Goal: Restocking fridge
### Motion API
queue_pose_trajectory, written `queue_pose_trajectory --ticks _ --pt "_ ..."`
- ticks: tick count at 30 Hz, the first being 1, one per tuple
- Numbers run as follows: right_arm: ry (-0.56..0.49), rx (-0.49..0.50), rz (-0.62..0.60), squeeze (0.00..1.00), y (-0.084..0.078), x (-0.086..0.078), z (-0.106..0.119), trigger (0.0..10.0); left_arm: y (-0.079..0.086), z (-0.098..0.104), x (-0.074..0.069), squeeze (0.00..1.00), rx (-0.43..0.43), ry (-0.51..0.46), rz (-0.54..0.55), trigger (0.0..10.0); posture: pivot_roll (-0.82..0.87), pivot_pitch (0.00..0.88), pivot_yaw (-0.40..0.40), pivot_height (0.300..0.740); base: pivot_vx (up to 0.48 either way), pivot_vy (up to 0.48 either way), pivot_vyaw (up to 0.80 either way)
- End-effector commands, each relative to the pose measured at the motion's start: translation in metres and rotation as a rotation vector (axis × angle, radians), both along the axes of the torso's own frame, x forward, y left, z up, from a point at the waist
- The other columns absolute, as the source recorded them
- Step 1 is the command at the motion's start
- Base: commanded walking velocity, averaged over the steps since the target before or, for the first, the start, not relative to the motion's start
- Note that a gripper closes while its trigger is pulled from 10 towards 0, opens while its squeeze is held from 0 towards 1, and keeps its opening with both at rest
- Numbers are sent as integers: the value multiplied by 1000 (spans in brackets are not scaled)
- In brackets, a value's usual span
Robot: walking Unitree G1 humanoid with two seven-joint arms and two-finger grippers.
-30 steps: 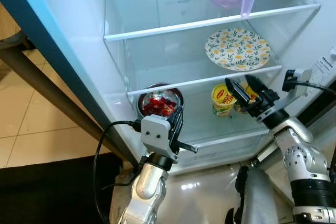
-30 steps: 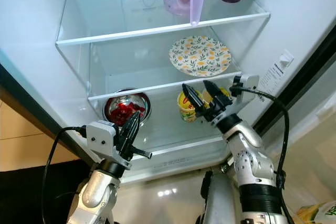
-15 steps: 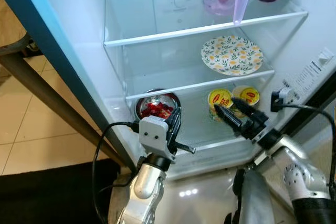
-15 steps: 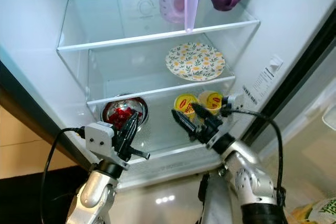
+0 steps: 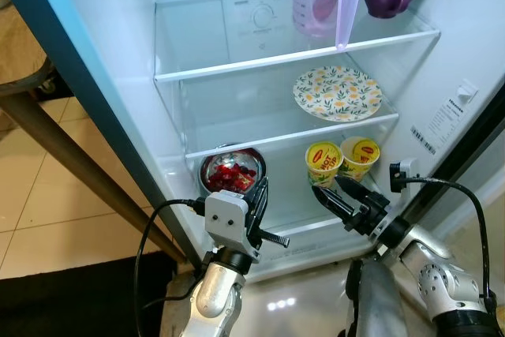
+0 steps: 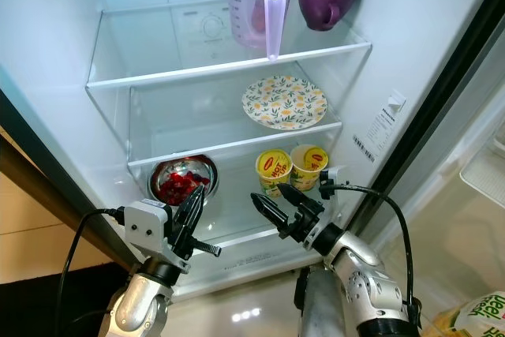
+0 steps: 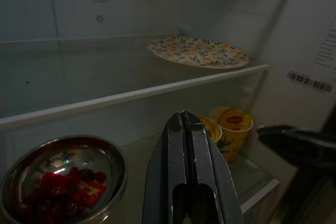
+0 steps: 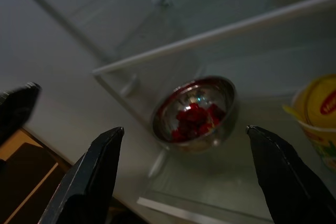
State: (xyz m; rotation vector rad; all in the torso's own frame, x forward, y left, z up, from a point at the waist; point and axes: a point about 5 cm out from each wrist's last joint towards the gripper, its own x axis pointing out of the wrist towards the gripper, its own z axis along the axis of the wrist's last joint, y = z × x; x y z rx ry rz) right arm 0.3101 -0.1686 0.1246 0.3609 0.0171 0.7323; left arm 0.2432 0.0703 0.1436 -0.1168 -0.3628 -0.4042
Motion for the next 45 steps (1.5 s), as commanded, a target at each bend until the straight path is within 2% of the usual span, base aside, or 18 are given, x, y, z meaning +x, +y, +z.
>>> queue_pose_trajectory --ticks 1,10,14,17,23,38,40,45 --pt "21 -10 8 0 2 -2 -8 10000 -1 -10 -4 0 26 27 -11 10000 -13 156 49 445 0 0 0" --pt "102 -39 -32 0 -6 -6 -34 10000 -1 -17 -8 0 56 38 -39 10000 -14 150 50 489 0 0 0" --pt "135 -93 -68 0 -8 -6 -43 10000 -4 -20 -10 0 73 39 -68 10000 -17 148 51 489 0 0 0" --pt "147 -96 -76 0 -8 -5 -46 10000 -5 -21 -10 0 77 40 -78 10000 -18 144 54 489 0 0 0" --pt "151 -53 -50 0 -8 -8 -50 10000 -5 -22 -10 0 82 42 -85 10000 -18 142 53 498 0 0 0" --pt "159 -71 -55 0 -11 -9 -57 10000 -3 -24 -8 0 79 47 -83 10000 -20 140 53 566 0 0 0" --pt "173 -103 -84 0 -13 -7 -60 10000 -3 -25 -8 0 80 49 -84 10000 -24 137 53 576 0 0 0" --pt "171 -99 -84 0 -12 -7 -60 10000 -5 -27 -9 0 83 61 -92 10000 -24 137 53 576 0 0 0"
